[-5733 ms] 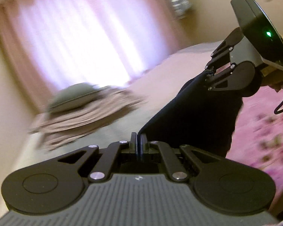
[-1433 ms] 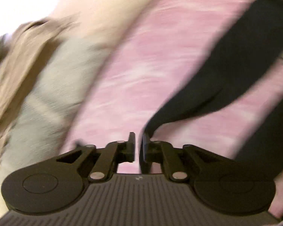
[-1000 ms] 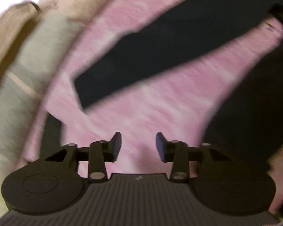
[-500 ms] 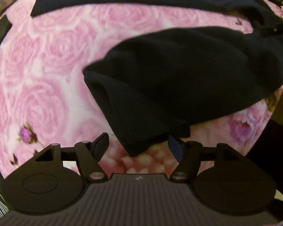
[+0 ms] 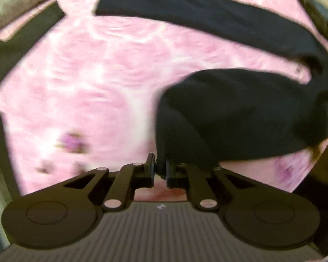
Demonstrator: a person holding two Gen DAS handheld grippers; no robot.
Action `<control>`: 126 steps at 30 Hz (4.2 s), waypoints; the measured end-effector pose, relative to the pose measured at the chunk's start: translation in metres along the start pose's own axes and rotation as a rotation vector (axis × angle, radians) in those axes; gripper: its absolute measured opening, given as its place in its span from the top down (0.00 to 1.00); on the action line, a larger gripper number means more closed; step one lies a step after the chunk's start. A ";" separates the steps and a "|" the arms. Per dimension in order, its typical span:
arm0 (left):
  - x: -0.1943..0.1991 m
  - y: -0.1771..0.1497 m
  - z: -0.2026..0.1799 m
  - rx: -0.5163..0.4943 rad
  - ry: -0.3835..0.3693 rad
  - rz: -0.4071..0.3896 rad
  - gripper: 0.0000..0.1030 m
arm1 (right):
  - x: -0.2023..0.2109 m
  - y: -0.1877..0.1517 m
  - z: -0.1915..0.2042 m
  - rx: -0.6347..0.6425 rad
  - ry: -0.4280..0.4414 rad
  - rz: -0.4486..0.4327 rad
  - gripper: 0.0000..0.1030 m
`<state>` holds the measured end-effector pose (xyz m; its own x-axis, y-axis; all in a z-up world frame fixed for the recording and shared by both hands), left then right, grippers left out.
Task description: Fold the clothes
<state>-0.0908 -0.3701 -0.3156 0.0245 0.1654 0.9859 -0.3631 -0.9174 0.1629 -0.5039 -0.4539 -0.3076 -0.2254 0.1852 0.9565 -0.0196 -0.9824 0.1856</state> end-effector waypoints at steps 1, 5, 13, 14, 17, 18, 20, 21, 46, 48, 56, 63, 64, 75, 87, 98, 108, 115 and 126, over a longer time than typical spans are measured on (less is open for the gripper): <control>0.004 0.000 0.026 -0.054 0.101 0.023 0.91 | 0.001 0.000 0.001 0.000 0.000 -0.002 0.24; 0.024 0.006 0.119 -0.068 0.445 0.078 0.87 | 0.004 -0.005 0.002 -0.001 -0.001 -0.006 0.24; -0.006 0.007 0.023 -0.357 0.340 -0.003 0.72 | 0.014 -0.034 -0.042 -0.149 -0.086 -0.027 0.24; -0.014 0.004 -0.002 -0.431 0.311 -0.006 0.71 | 0.016 -0.036 -0.054 -0.186 -0.099 -0.037 0.24; -0.038 -0.005 -0.076 -0.649 0.222 -0.015 0.65 | 0.024 -0.040 -0.088 -0.297 -0.138 -0.069 0.24; -0.043 -0.007 -0.094 -0.700 0.198 -0.014 0.65 | 0.028 -0.040 -0.100 -0.324 -0.152 -0.084 0.24; -0.049 -0.003 -0.124 -0.760 0.155 -0.020 0.65 | 0.036 -0.040 -0.122 -0.369 -0.176 -0.113 0.24; -0.050 0.001 -0.135 -0.773 0.135 -0.026 0.65 | 0.041 -0.039 -0.136 -0.389 -0.190 -0.132 0.24; -0.057 0.408 -0.556 -1.225 -0.217 -0.378 0.39 | 0.081 -0.052 -0.397 -0.899 0.016 -0.363 0.24; -0.074 0.433 -0.595 -1.289 -0.248 -0.370 0.37 | 0.080 -0.051 -0.393 -0.932 0.065 -0.376 0.24; -0.149 0.450 -0.675 -1.463 -0.384 -0.095 0.53 | 0.073 -0.048 -0.408 -1.052 0.156 -0.401 0.47; -0.119 0.463 -0.663 -1.446 -0.411 -0.162 0.95 | 0.080 -0.039 -0.427 -1.109 0.181 -0.388 0.94; -0.108 0.473 -0.659 -1.407 -0.416 -0.202 0.95 | 0.087 -0.035 -0.428 -1.100 0.181 -0.394 0.95; -0.128 0.537 -0.658 -1.247 -0.271 -0.303 0.81 | 0.099 0.039 -0.474 -0.972 0.087 -0.531 0.94; -0.057 0.436 -0.458 -0.981 -0.149 -0.328 0.59 | 0.106 0.009 -0.447 -0.900 -0.025 -0.466 0.27; -0.050 0.128 -0.228 -0.748 0.183 -0.013 0.58 | 0.072 -0.012 -0.316 -0.675 0.115 -0.268 0.27; -0.065 -0.050 -0.142 -0.956 0.429 0.052 0.58 | 0.041 -0.034 -0.218 -0.598 0.070 -0.223 0.27; -0.094 -0.056 -0.114 -1.029 0.515 -0.018 0.62 | 0.044 -0.035 -0.234 -0.822 0.057 -0.306 0.27; -0.058 -0.065 -0.122 -0.972 0.422 -0.028 0.99 | 0.054 -0.040 -0.306 -0.963 0.020 -0.437 0.27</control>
<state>-0.1822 -0.2764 -0.3879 -0.2131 0.4659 0.8588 -0.9611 -0.2578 -0.0986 -0.8132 -0.4121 -0.3320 -0.0282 0.5351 0.8443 -0.8655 -0.4358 0.2472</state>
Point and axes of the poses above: each gripper's, at about its wrist camera, not at the fingertips, and x roughly against the way its jaws point, z to its left, y to its top, the point moved 9 cm from there along -x, roughly the way its jaws point, and after that the axes turned 13 degrees about -x, right-handed, at the moved point
